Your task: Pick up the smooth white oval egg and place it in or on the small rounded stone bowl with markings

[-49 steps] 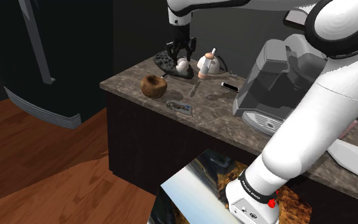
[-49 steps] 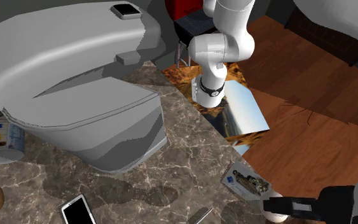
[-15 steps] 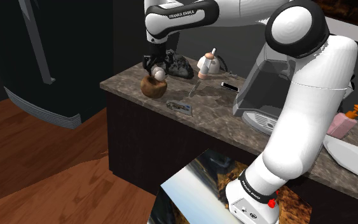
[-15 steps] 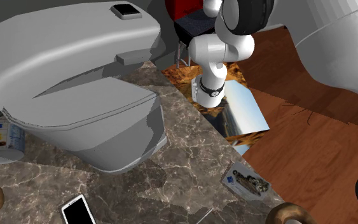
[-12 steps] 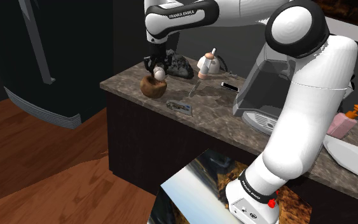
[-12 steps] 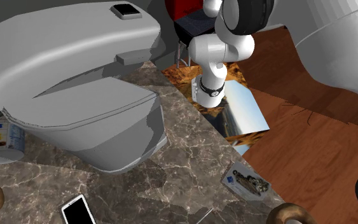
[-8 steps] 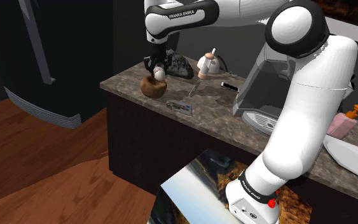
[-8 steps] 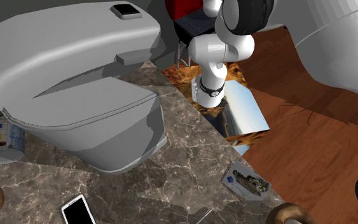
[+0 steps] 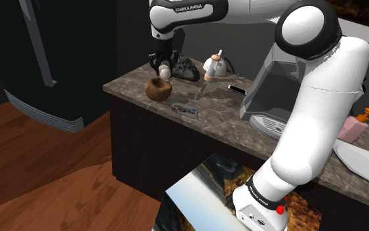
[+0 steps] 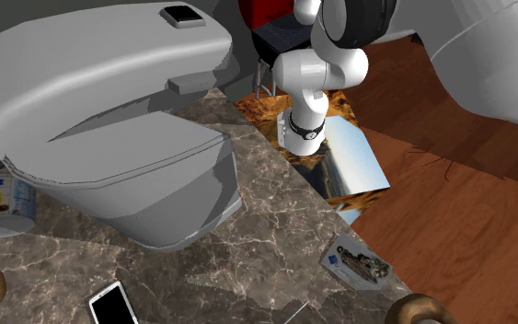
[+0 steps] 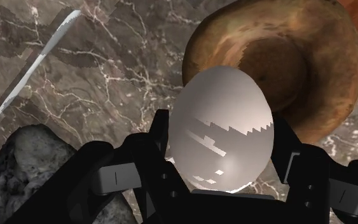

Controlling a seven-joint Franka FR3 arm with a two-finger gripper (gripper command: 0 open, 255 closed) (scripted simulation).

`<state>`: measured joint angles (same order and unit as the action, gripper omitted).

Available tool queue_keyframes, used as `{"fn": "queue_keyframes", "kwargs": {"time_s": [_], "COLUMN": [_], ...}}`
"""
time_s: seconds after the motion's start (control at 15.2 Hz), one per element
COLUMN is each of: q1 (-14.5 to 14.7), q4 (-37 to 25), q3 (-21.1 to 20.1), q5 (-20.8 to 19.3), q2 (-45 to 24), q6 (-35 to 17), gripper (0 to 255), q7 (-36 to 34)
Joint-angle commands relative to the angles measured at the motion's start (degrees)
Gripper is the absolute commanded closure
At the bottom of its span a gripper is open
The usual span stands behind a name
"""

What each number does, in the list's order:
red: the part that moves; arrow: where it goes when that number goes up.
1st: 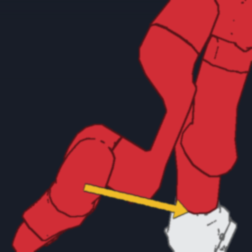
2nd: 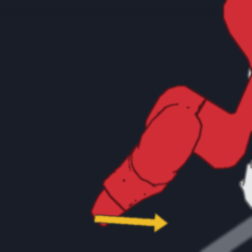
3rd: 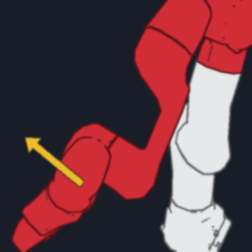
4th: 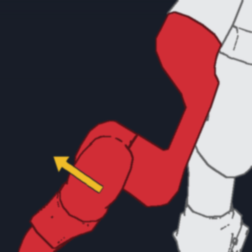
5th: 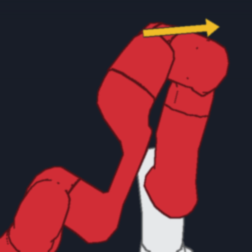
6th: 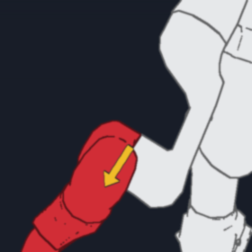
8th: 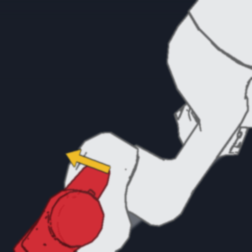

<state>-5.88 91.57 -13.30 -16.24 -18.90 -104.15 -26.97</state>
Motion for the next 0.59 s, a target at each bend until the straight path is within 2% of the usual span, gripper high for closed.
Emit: {"fn": "queue_keyframes", "kwargs": {"time_s": [0.0,0.53], "q1": [0.0,0.3], "q4": [-1.0,-6.3], "q3": [0.0,-0.2], "q5": [0.2,0.6], "q2": [0.3,0.9], "q6": [1.3,7.1], "gripper": [255,255], "q7": [0.3,1.5]}}
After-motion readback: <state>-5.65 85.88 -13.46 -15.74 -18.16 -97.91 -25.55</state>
